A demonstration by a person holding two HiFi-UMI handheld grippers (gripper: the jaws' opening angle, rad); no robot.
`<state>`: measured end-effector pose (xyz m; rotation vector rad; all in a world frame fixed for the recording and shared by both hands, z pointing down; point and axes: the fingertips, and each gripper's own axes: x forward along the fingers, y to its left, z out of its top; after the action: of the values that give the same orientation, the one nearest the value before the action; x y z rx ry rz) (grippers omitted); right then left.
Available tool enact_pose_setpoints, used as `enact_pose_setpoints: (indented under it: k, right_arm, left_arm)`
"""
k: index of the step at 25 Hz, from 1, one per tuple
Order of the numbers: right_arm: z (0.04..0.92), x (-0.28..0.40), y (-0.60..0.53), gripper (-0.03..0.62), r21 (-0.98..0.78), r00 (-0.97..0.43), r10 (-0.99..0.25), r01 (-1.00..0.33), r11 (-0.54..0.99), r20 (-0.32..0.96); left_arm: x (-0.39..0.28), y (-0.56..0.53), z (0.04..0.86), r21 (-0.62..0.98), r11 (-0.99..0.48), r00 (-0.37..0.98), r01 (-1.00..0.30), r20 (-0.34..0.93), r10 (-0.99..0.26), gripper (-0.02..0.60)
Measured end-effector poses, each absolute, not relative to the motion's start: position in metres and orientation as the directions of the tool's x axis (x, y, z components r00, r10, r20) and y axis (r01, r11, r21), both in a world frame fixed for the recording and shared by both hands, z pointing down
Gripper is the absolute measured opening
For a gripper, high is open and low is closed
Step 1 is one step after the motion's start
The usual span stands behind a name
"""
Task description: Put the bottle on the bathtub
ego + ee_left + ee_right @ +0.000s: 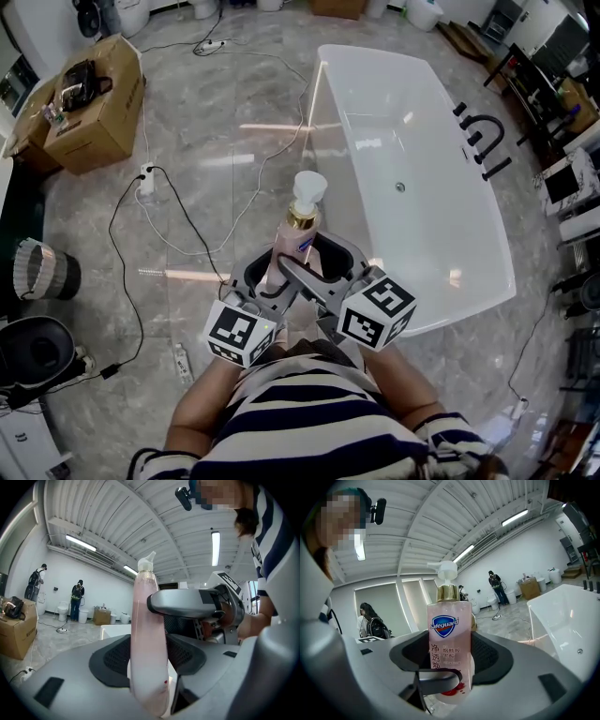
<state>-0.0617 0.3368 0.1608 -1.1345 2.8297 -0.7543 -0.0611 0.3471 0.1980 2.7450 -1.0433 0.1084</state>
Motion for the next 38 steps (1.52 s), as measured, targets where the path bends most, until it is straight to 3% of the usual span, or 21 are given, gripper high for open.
enact_pose_setpoints:
  k: [9, 23, 38]
  right_arm:
    - [0.175, -0.068, 0.297, 0.291, -0.447, -0.718, -0.662, -0.675, 0.587, 0.214]
    - [0.187, -0.072, 0.192, 0.291, -0.441, -0.775, -0.595, -0.62, 0.649, 0.213]
    - [0.189, -0.039, 0.088, 0.291, -0.476, -0.783, -0.591, -0.602, 0.641, 0.195]
  left_arm:
    - [-0.067, 0.308, 0.21, 0.19, -0.743, 0.767, -0.642, 0.149, -0.625, 0.239]
    - [-0.07, 0.201, 0.219, 0.17, -0.707, 0.727, -0.686, 0.181, -0.662, 0.238]
    - [-0.041, 0.097, 0.216, 0.132, -0.704, 0.715, -0.698, 0.185, -0.674, 0.236]
